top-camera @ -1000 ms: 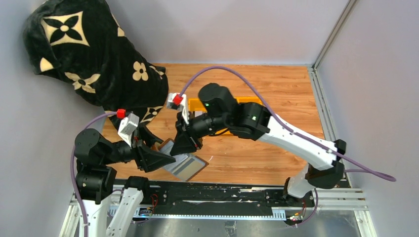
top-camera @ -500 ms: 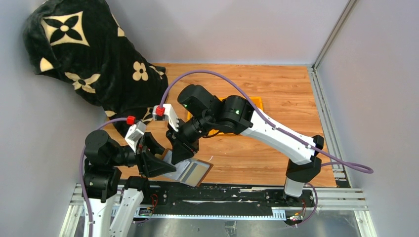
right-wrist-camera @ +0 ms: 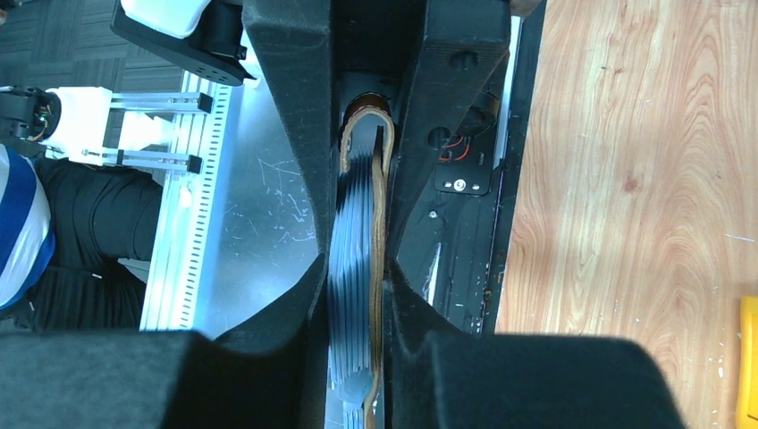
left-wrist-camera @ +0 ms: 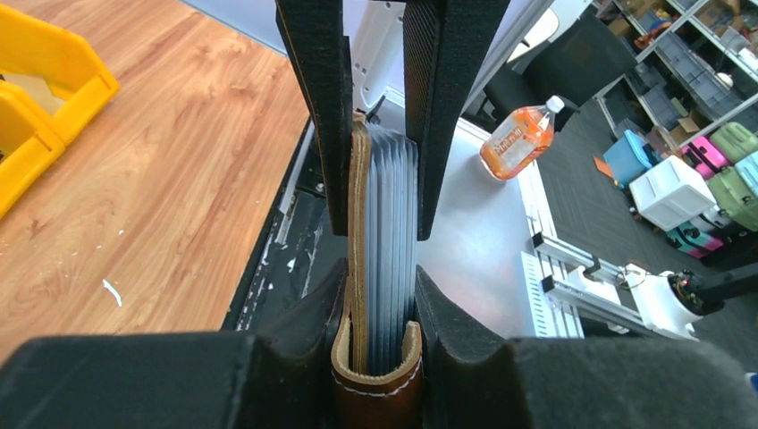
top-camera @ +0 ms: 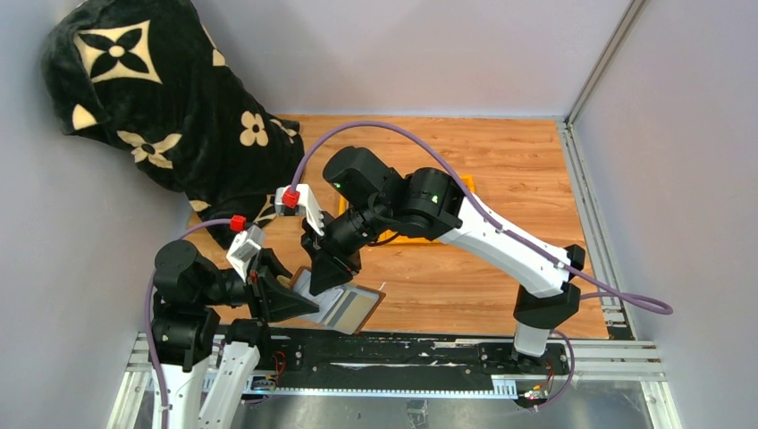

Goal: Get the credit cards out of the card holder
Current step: Remove the credit card from the card holder.

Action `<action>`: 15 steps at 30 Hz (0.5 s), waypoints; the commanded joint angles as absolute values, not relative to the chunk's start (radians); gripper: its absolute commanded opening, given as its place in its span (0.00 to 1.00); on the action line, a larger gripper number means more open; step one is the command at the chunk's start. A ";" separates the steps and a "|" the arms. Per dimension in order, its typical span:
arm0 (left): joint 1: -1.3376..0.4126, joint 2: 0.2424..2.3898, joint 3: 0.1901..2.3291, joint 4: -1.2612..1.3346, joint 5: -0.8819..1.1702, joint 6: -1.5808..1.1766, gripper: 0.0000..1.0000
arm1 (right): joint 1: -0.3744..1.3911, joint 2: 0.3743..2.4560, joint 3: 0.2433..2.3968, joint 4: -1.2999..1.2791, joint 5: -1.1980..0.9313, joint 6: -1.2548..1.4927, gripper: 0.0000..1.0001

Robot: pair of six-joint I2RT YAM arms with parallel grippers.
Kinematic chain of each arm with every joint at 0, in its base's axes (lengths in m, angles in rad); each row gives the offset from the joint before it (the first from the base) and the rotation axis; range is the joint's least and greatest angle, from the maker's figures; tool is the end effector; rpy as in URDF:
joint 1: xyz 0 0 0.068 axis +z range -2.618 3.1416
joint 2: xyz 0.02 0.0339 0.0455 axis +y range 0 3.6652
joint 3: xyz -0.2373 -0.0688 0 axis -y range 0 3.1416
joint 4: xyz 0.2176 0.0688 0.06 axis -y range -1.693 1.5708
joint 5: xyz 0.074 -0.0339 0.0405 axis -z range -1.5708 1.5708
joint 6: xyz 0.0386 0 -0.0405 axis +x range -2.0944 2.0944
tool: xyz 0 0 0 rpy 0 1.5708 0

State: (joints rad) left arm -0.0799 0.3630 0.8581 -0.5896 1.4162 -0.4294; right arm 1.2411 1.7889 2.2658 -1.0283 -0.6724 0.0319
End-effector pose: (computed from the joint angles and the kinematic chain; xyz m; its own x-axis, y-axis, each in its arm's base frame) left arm 0.0375 -0.0413 0.3464 -0.4989 -0.0244 -0.8663 0.8635 0.0713 -0.4992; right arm 0.0828 0.3161 0.4438 -0.1986 -0.5033 -0.8409 -0.9061 -0.2328 0.3533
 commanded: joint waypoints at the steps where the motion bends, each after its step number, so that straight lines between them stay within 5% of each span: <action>1: -0.081 0.388 0.886 -0.587 1.366 -0.402 0.00 | 1.258 1.782 2.273 -0.986 -0.731 0.026 0.36; 4: -0.080 0.406 0.905 -0.591 1.348 -0.406 0.00 | 1.229 1.670 2.071 -0.821 -0.792 0.077 0.57; 7: -0.080 0.419 0.933 -0.591 1.318 -0.409 0.00 | 1.174 1.546 1.856 -0.637 -0.841 0.170 0.62; 11: -0.080 0.443 0.983 -0.512 1.255 -0.449 0.00 | 1.081 1.356 1.566 -0.351 -0.906 0.350 0.61; 15: -0.080 0.449 0.947 -0.345 1.201 -0.626 0.00 | 1.052 1.257 1.427 -0.252 -0.901 0.410 0.43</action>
